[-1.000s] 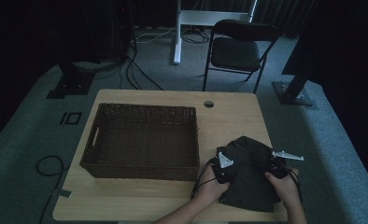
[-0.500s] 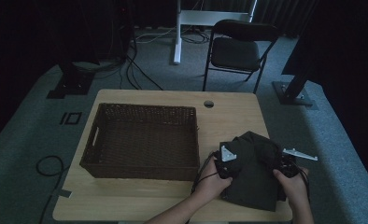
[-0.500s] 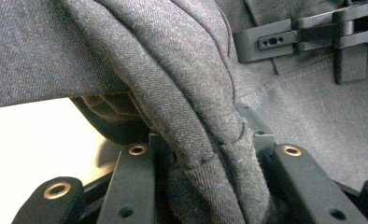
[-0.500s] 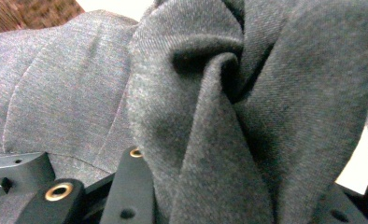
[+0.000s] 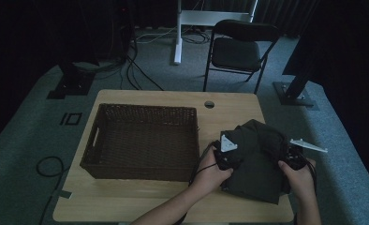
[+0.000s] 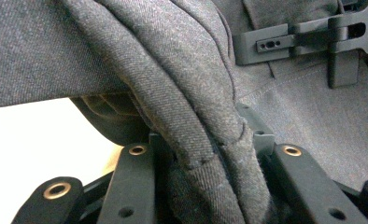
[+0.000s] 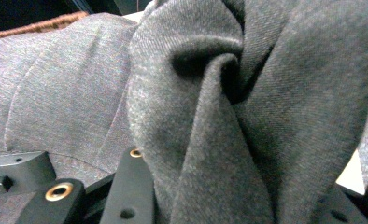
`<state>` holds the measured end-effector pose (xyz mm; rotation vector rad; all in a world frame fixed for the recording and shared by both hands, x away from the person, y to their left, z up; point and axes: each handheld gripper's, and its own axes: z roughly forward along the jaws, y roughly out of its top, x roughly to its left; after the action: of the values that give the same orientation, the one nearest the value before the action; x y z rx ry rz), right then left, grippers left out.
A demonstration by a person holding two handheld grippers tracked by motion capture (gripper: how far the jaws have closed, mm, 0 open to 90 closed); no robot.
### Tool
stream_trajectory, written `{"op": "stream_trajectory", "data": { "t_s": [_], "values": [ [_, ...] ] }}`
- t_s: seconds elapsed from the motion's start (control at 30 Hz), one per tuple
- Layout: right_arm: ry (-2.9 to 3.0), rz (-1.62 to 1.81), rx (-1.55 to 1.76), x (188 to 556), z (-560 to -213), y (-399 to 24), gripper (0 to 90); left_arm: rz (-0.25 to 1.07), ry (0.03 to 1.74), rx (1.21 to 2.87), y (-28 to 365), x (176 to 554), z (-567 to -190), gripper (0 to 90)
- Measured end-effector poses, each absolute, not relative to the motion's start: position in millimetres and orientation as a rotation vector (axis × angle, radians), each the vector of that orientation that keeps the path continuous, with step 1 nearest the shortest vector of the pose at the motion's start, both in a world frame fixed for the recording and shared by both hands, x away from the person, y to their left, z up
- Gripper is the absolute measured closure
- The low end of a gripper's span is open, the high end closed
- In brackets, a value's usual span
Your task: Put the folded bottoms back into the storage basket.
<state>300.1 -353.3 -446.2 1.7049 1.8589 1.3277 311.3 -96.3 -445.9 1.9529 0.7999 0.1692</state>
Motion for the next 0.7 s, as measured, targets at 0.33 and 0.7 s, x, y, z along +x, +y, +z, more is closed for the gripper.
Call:
{"op": "stream_trajectory", "data": {
  "t_s": [0.33, 0.7],
  "values": [
    [1.850, 1.370, 1.653, 309, -415, -339, 64.3, 0.205, 0.785, 1.929, -76, 320, -413, 66.4],
    [1.867, 1.409, 1.605, 325, -389, -313, 64.3, 0.250, 0.792, 1.915, -48, 328, -387, 66.4]
  ]
}}
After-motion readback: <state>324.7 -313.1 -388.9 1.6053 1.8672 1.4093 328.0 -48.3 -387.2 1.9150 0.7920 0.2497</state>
